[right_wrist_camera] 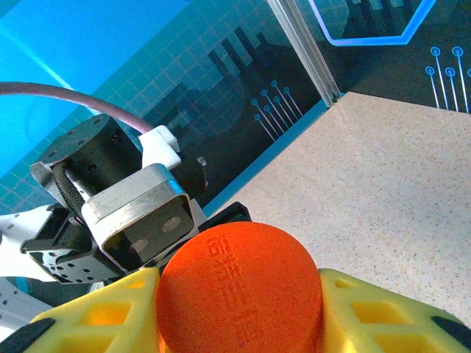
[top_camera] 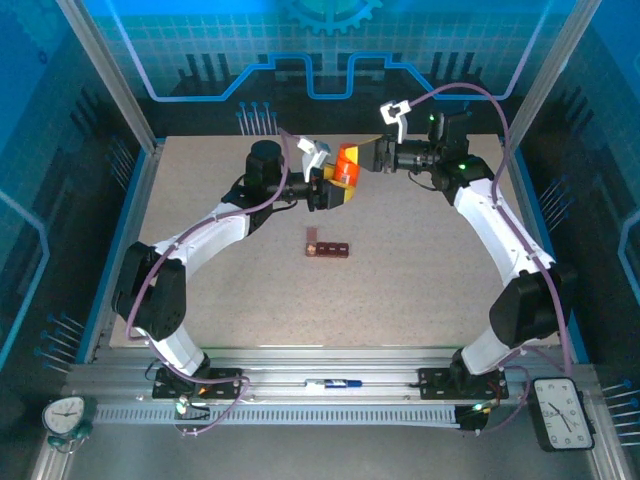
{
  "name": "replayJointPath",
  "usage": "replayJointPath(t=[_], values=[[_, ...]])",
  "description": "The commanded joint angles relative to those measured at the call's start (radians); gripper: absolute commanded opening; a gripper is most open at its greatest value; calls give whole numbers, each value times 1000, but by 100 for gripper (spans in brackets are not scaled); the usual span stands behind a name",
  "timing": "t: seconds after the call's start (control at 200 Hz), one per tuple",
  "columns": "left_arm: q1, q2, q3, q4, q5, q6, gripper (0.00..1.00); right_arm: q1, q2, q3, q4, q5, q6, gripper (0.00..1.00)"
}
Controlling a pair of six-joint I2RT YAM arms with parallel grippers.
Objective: Sort the pills into containers
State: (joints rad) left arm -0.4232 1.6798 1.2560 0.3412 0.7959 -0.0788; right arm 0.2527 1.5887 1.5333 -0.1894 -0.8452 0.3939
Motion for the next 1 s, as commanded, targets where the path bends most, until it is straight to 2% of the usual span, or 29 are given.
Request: replayJointPath(t=[0.0,0.185,0.42,0.55,0.856,0.921,0.996], values=[[0,-25,51,21,17,20,0,30,-2,5,15,-2,4,43],[-4,-29,53,32,-53,41,0,71,-60,-104,86,101,30,38],[-10,-38,27,98,-139,43,0,167,-161,-328,283,350,48,37],[-14,-41,10,131,-172,49,0,209,-167,-377,348,441,81,37],[-17,-39,5,121,-184,82,0,200,-144,-306,313,445,94,43],[-15,-38,3,121,-184,90,0,177,-151,-277,292,419,94,49],[-13,-35,1,124,-179,93,0,137,-169,-253,277,374,96,62]])
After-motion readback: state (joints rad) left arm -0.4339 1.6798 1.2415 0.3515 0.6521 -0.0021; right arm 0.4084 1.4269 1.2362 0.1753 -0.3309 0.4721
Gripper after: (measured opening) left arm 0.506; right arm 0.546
